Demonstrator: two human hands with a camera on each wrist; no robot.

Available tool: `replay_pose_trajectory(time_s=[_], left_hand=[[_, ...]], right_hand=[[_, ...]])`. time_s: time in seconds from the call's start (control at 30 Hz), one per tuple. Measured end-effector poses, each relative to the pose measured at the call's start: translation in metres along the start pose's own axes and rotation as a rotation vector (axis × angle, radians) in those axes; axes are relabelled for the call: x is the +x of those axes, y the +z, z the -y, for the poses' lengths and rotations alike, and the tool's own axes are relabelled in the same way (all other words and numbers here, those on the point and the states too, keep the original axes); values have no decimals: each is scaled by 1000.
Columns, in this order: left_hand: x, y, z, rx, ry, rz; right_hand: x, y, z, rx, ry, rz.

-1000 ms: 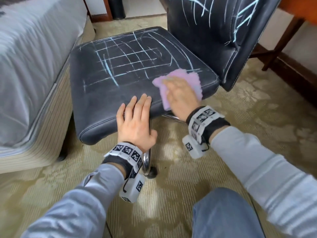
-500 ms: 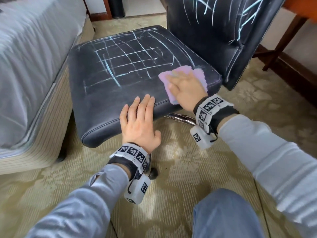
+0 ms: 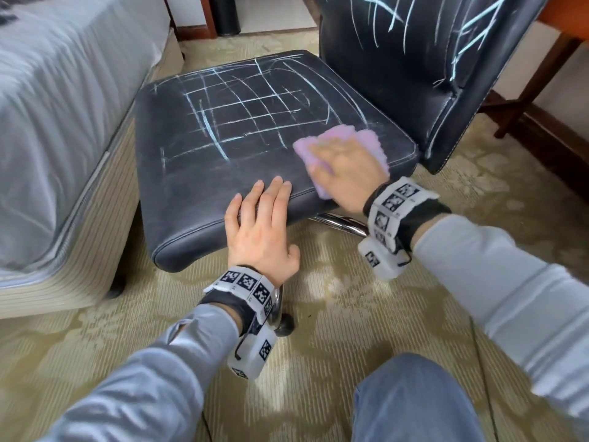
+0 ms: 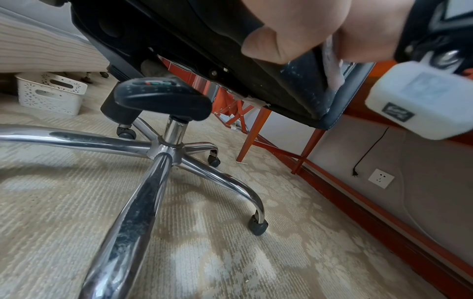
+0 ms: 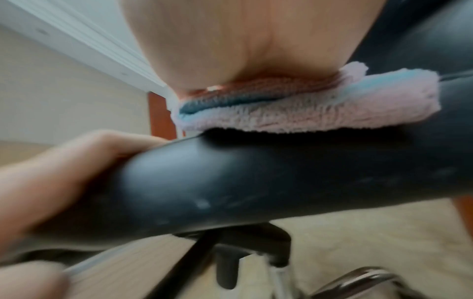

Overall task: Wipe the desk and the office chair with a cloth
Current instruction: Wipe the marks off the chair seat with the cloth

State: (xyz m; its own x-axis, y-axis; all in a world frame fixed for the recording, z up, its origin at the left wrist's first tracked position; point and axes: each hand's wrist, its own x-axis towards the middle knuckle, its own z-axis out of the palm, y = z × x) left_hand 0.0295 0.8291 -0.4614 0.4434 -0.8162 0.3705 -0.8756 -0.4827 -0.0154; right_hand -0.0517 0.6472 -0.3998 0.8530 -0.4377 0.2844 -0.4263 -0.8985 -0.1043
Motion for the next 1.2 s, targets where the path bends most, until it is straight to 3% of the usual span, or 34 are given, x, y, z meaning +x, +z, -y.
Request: replay_pose_trajectory(time_s=[0.07, 0.13, 0.3, 0.47, 0.57, 0.63, 0.73, 0.83, 0.9, 0.97, 1.03, 1.1, 1.2], left_hand=[[0, 0, 1, -6, 7, 0], [0, -2, 1, -5, 11, 18], [0, -5, -3, 0, 2, 39], [1, -9, -13, -20, -48, 71], [2, -12, -20, -47, -69, 91], [3, -17, -22, -60, -66, 126], [6, -30, -11, -51, 36, 163], [4, -42, 22, -81, 163, 147], [-4, -43, 41, -62, 156, 134], [-13, -38, 41, -20, 125, 152], [-13, -34, 28, -38, 54, 115], [-10, -33, 18, -79, -28, 67], [-8, -34, 18, -70, -26, 68]], right_hand=[[-10, 3, 9, 111, -85, 92], [-10, -7, -5, 75, -111, 82], [2, -22, -61, 80, 137, 41], [12, 4, -47, -98, 248, -16], [8, 2, -27, 21, 134, 15], [3, 2, -2, 105, 4, 123], [4, 6, 1, 100, -113, 203], [13, -4, -39, 91, 66, 201], [16, -12, -52, 10, 210, 191], [18, -12, -41, -49, 246, 89], [12, -8, -11, 23, 212, -22], [3, 0, 22, 161, 72, 53], [-3, -2, 39, 116, -188, 86]])
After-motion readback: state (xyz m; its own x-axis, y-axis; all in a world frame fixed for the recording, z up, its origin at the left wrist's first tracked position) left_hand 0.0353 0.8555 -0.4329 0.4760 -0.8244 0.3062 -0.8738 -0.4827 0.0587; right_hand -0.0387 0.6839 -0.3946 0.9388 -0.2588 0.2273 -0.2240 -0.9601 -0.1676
